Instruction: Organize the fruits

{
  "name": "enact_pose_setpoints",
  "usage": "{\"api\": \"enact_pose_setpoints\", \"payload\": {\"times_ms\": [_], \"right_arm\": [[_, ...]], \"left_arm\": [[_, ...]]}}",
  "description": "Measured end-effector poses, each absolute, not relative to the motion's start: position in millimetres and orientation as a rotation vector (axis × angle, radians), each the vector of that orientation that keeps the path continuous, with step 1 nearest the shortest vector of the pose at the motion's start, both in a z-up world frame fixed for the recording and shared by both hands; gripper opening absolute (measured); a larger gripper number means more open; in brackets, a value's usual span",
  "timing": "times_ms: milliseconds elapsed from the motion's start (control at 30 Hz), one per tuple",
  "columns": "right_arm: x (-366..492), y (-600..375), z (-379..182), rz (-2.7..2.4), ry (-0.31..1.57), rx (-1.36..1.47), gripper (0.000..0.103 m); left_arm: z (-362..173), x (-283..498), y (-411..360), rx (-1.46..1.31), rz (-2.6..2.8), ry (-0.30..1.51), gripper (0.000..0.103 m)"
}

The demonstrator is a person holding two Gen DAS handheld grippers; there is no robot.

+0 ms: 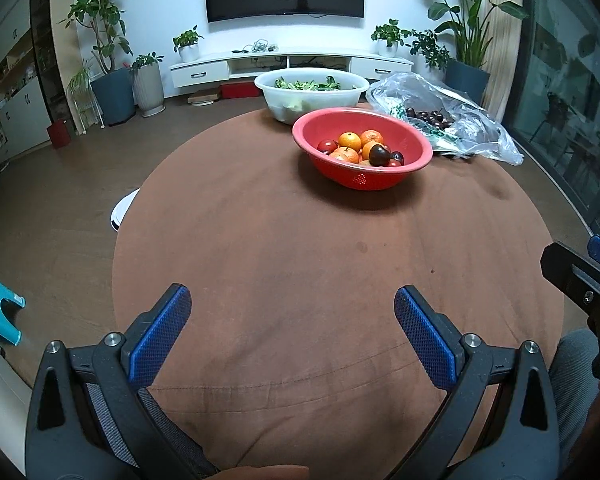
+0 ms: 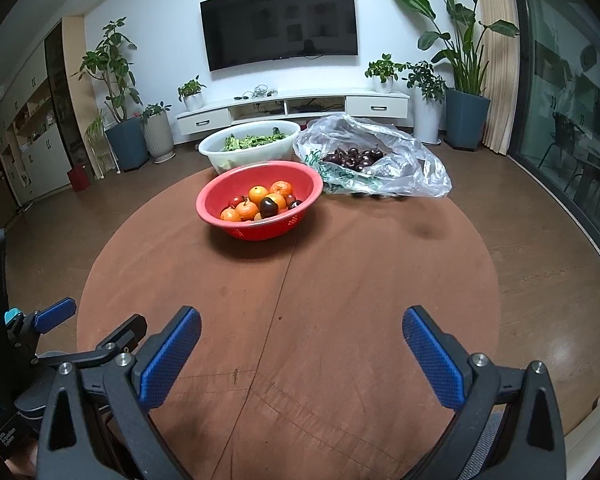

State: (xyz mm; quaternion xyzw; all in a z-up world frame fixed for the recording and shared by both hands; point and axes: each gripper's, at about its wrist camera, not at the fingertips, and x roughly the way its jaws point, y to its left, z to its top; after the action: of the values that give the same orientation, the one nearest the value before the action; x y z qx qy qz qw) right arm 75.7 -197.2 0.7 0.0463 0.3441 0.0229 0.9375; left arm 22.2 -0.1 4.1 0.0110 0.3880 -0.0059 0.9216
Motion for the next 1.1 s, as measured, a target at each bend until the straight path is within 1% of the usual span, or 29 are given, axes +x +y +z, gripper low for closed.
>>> {"api": "enact_pose_setpoints", "payload": {"times_ms": [1100], "right_arm": [[76.1, -196.6, -0.3, 0.046, 0.717, 0.089, 0.103]], "left_arm": [[6.8, 20.0, 1.8, 0.023, -0.005, 0.785, 0.103]]}}
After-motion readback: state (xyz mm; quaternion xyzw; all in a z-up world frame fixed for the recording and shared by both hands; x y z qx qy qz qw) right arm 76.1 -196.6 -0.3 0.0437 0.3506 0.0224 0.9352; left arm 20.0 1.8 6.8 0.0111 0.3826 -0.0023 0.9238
